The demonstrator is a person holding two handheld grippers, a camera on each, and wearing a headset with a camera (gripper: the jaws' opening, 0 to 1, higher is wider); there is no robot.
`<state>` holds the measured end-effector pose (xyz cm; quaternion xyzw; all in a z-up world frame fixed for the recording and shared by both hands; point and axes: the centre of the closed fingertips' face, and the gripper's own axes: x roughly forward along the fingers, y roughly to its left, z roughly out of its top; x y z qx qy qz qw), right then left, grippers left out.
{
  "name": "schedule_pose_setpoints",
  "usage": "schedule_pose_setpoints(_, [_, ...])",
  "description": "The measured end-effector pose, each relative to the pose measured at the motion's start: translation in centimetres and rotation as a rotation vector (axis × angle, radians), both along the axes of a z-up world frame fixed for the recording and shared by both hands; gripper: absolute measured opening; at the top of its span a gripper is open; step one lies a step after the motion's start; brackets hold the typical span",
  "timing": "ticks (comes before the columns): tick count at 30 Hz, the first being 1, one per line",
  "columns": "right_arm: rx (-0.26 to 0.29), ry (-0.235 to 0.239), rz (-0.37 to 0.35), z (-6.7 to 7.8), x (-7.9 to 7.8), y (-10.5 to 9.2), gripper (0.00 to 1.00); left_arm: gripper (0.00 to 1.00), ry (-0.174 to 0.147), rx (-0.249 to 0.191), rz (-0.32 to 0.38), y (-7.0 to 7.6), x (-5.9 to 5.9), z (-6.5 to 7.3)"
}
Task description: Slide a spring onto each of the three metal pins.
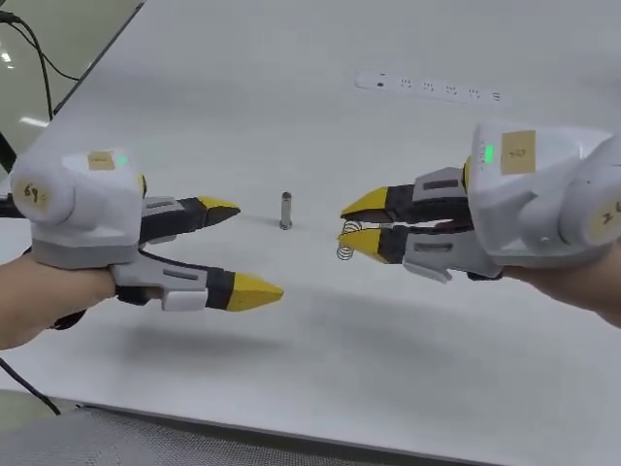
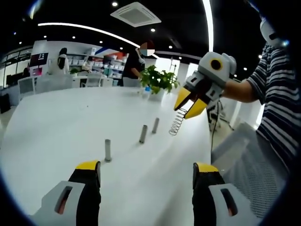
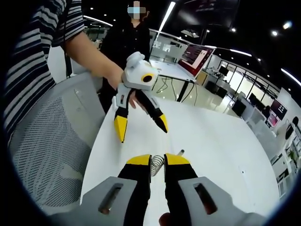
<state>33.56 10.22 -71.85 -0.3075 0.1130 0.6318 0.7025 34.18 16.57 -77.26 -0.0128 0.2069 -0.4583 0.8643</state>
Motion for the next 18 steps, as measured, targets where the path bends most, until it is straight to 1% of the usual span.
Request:
schedule_pose_setpoints(3, [-0.001, 0.001, -0.008, 0.0, 0.2, -0.2, 0.07, 0.83, 0.004, -0.003, 0.011, 0.4, -0.3, -0.2])
schedule_pose_setpoints(4, [-0.001, 0.002, -0.01, -0.1, 0.2, -0.2, 0.07, 0.87, 0.002, -0.002, 0.017, 0.6, -0.4, -0.4])
schedule_pose_setpoints(7, [-0.004, 0.002, -0.017, -0.2, 0.5, -0.4, 0.07, 0.96, -0.008, 0.005, 0.047, 1.3, -0.3, -0.5])
schedule_pose_setpoints(8, [-0.004, 0.003, -0.018, -0.2, 0.5, -0.4, 0.07, 0.97, -0.01, 0.003, 0.052, 1.5, -0.2, -0.4])
schedule_pose_setpoints(12, [-0.006, 0.004, -0.022, -0.3, 0.7, -0.4, 0.07, 0.98, -0.035, -0.002, 0.082, 2.4, 0.3, 0.1])
schedule_pose_setpoints(16, [-0.013, 0.008, -0.025, -0.7, 0.9, -0.4, 0.07, 0.98, -0.041, -0.004, 0.097, 2.9, 0.5, 0.3])
schedule_pose_setpoints(18, [-0.014, 0.008, -0.028, -0.9, 1.1, -0.4, 0.07, 0.98, -0.043, 0.004, 0.097, 3.0, 0.4, 0.3])
